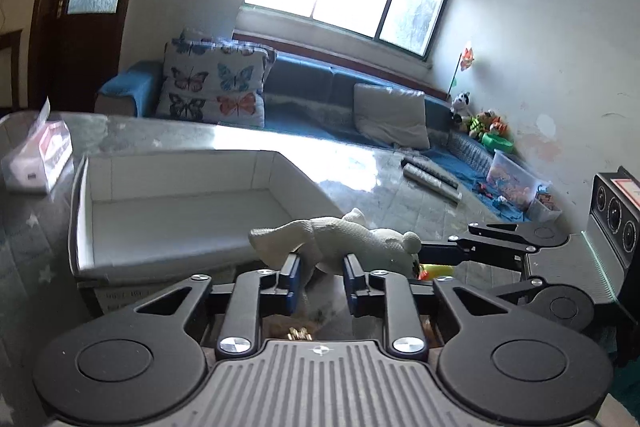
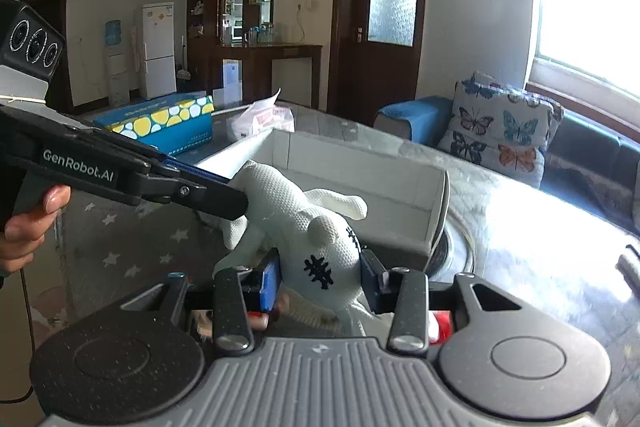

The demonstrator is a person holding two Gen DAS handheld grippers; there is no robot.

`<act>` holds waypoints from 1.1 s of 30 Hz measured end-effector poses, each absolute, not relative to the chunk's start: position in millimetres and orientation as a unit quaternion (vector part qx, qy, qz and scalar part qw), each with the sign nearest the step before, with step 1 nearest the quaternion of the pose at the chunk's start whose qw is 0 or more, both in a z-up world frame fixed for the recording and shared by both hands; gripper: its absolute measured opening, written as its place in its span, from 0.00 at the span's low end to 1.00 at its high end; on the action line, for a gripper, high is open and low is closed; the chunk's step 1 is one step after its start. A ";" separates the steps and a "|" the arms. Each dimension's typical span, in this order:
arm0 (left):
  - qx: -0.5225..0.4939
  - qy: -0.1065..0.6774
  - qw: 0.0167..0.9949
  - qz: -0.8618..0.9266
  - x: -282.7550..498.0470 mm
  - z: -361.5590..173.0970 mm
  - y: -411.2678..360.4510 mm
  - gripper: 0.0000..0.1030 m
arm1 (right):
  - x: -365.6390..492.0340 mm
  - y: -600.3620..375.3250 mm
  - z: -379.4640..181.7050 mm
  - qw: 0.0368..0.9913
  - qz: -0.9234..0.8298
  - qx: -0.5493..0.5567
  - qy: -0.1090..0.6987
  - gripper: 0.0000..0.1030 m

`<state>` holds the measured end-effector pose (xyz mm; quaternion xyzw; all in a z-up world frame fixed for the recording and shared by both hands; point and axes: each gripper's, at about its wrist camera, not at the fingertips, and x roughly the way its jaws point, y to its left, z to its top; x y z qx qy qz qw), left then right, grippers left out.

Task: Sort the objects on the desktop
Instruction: 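Carry the rabbit into the shoebox with the right gripper and open it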

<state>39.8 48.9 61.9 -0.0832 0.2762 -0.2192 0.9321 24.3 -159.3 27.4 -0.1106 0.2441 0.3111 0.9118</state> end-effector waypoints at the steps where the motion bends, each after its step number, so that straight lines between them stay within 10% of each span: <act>1: -0.083 0.272 0.934 -0.216 42.7 64.5 50.8 0.21 | 28.6 -155.5 31.5 0.912 0.312 -0.116 0.241 0.40; 33: -0.087 0.360 0.927 -0.058 167.9 17.6 102.6 0.22 | 203.8 -63.7 -8.7 0.857 0.327 -0.162 0.365 0.49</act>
